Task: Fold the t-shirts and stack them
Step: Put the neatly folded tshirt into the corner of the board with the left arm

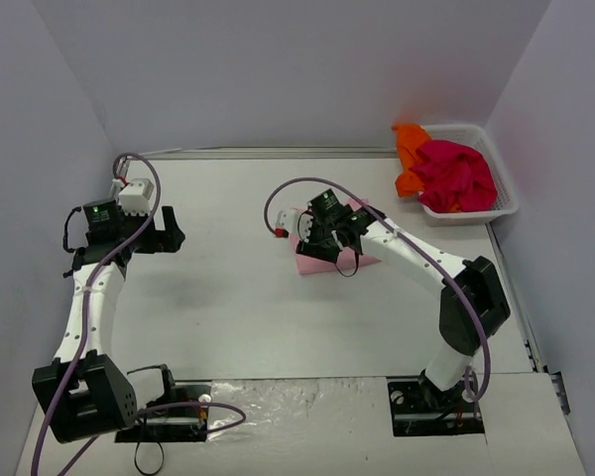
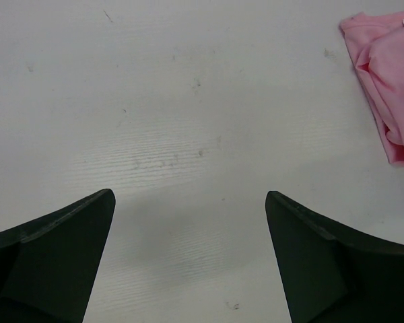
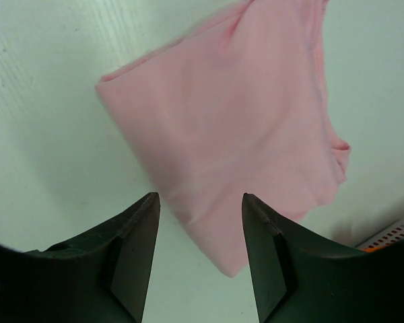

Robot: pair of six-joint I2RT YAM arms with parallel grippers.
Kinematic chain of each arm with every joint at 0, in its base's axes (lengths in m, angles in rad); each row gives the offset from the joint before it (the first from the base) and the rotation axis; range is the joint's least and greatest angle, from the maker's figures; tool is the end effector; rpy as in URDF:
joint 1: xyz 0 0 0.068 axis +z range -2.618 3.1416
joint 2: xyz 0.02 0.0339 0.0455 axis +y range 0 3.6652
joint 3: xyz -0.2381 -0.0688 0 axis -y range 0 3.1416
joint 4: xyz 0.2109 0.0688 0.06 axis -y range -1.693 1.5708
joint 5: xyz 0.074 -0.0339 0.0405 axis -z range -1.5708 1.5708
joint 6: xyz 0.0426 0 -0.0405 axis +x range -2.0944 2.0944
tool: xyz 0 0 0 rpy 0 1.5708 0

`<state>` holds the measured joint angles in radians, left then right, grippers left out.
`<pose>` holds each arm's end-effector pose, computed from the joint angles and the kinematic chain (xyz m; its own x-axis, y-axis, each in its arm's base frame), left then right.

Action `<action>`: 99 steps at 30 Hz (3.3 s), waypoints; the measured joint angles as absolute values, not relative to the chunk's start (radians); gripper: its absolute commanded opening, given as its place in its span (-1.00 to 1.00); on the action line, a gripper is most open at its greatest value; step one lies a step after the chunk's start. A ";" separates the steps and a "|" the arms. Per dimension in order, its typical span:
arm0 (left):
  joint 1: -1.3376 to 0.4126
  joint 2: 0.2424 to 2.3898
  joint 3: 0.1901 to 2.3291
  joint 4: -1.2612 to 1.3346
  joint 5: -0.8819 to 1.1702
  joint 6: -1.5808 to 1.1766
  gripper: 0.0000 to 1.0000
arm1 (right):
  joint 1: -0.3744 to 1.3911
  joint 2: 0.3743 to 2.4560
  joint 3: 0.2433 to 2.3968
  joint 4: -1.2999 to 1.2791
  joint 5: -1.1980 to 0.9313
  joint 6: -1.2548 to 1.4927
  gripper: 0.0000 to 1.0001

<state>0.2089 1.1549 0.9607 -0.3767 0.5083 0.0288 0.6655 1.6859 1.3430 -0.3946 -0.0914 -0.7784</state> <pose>0.2351 0.0286 0.2894 -0.5221 -0.0850 -0.8486 0.2346 0.9423 -0.2387 0.2747 0.2206 0.2573 0.0924 -0.8164 -0.5701 -0.8470 0.2365 -0.4760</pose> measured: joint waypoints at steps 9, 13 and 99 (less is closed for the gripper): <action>0.231 1.200 0.922 -0.327 0.555 -0.048 0.89 | 0.787 1.760 1.216 -0.295 0.057 -0.745 -0.02; 0.231 1.196 0.914 -0.327 0.554 -0.054 0.89 | 0.814 1.806 1.216 -0.248 0.088 -0.733 -0.01; -0.345 2.084 1.296 0.127 0.863 -0.918 0.97 | 0.876 1.967 1.452 -0.268 0.103 -0.668 -1.00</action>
<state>-0.3454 2.0842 1.2957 0.1268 0.8631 -0.9176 0.8757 1.9671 1.4517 -0.2684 0.1032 -0.6682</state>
